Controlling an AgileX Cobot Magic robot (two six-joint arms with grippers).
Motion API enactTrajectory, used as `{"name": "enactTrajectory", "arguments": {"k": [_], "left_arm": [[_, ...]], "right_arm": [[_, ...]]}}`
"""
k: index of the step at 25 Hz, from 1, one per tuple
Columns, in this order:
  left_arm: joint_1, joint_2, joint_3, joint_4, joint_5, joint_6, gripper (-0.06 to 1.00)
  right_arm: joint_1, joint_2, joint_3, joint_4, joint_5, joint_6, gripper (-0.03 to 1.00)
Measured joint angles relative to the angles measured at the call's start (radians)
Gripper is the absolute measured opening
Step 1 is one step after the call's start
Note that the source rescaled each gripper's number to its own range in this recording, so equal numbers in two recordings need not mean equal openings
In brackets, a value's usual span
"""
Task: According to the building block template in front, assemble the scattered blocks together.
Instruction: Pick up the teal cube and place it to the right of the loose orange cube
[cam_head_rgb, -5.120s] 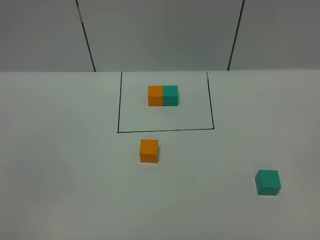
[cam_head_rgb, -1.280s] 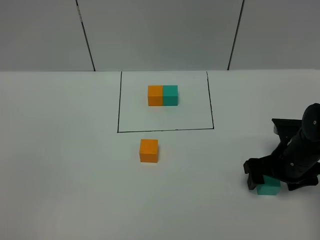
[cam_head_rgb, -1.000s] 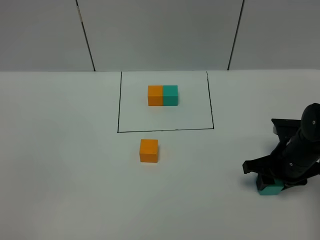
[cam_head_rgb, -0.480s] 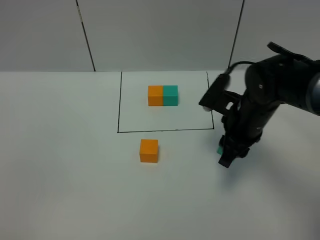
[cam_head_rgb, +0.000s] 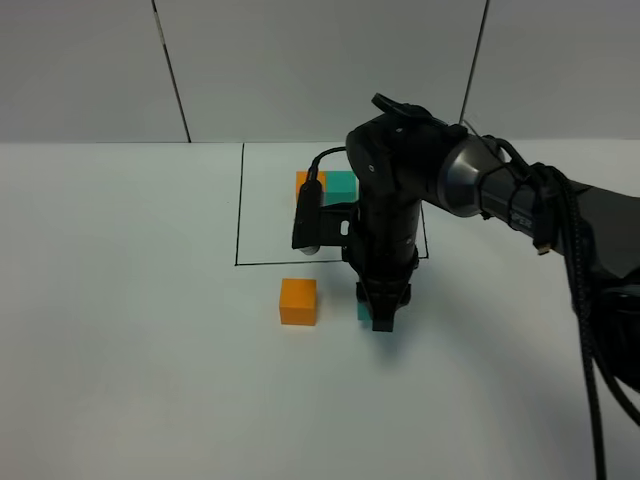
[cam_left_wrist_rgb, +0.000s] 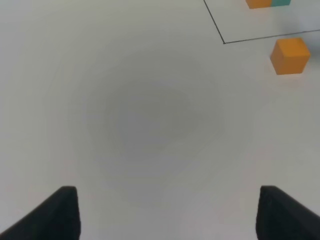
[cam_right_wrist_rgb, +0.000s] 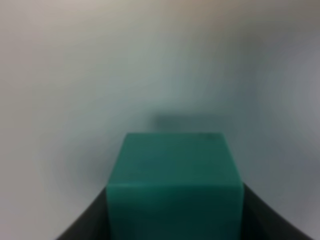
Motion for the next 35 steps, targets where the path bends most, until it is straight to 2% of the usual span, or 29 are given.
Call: {"name": "enactTrajectory", "arguments": {"k": [4,8,15,24,35], "left_arm": [[0.0,0.0,0.0,0.0,0.0,0.0,0.63],[0.0,0.0,0.0,0.0,0.0,0.0,0.63],[0.0,0.0,0.0,0.0,0.0,0.0,0.63],[0.0,0.0,0.0,0.0,0.0,0.0,0.63],[0.0,0.0,0.0,0.0,0.0,-0.001,0.63]], "right_arm": [[0.008,0.078,-0.094,0.0,0.011,-0.003,0.0],[0.011,0.124,-0.125,0.001,0.011,-0.003,0.0],[0.012,0.139,-0.131,0.01,0.004,-0.003,0.0],[0.012,0.14,-0.131,0.08,-0.043,-0.003,0.0],[0.012,0.141,-0.131,0.091,-0.051,-0.003,0.0]]}}
